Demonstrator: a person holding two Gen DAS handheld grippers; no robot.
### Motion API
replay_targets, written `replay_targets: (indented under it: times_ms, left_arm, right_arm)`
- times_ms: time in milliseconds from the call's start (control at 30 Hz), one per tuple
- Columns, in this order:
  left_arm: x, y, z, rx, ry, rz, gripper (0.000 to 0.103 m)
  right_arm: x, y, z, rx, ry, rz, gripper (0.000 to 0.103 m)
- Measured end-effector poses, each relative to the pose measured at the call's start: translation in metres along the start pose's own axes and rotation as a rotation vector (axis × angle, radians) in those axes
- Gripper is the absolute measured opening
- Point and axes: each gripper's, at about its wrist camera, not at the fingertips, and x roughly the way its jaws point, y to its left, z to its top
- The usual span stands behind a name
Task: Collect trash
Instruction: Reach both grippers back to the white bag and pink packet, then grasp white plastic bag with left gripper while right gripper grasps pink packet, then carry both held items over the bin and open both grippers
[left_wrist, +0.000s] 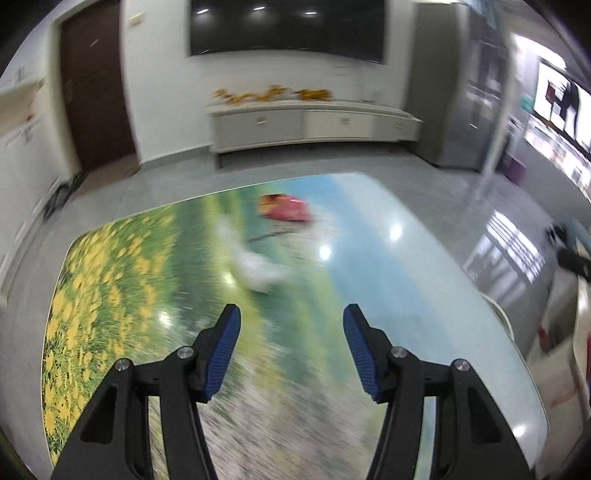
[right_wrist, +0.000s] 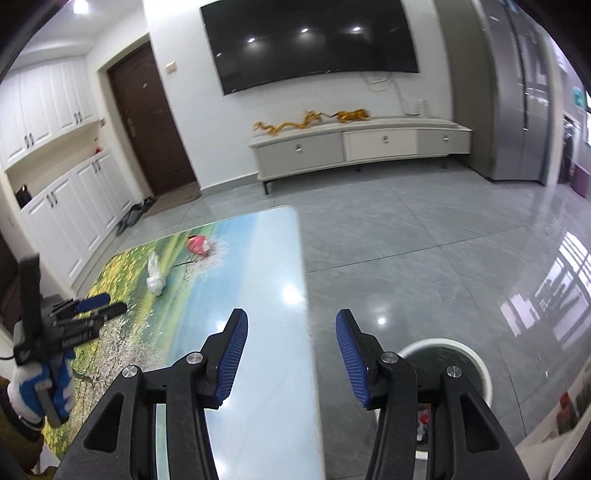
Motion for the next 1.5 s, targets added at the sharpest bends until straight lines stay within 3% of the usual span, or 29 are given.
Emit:
replay_targets:
  times_ms: [200,367,600,833,1033,1067,1100,1167,1333,1500]
  left_arm:
    - [0.06,0.036,0.026,-0.076,0.035,0.022,0.056]
    - [0.093,0.049,0.03,-0.096,0.049,-0.016,0.055]
    - [0.104,0.056,0.022,-0.111,0.044,-0.078,0.037]
    - [0.099,0.059,0.019,-0.153,0.036,-0.127,0.035]
    - [0.095,0.065,0.016,-0.17,0.033,-0.132,0.033]
    - [0.093,0.065,0.015,-0.177,0.032,-0.132,0.033]
    - [0.093,0.066,0.014,-0.18,0.032,-0.132,0.033]
    - [0.089,0.065,0.011,-0.185,0.031,-0.13,0.033]
    - [0.074,0.053,-0.004,-0.154,0.03,-0.101,0.031]
    - [0.048,0.037,-0.029,-0.108,0.018,-0.06,0.03]
  right_arm:
    - [0.081,0.037,0.037,-0.077,0.071,0.038,0.048]
    - [0.148,0.069,0.062,-0.156,0.109,0.099,0.055]
    - [0.236,0.128,0.092,-0.276,0.13,0.194,0.061]
    - [0.292,0.161,0.092,-0.324,0.171,0.225,0.061]
    - [0.305,0.171,0.087,-0.382,0.209,0.207,0.06]
    - [0.305,0.171,0.085,-0.389,0.218,0.206,0.057]
    - [0.304,0.172,0.083,-0.396,0.223,0.206,0.046]
    - [0.301,0.173,0.074,-0.421,0.248,0.193,0.039]
    - [0.271,0.17,0.048,-0.426,0.24,0.195,0.036]
    - [0.213,0.149,0.012,-0.338,0.216,0.225,0.036]
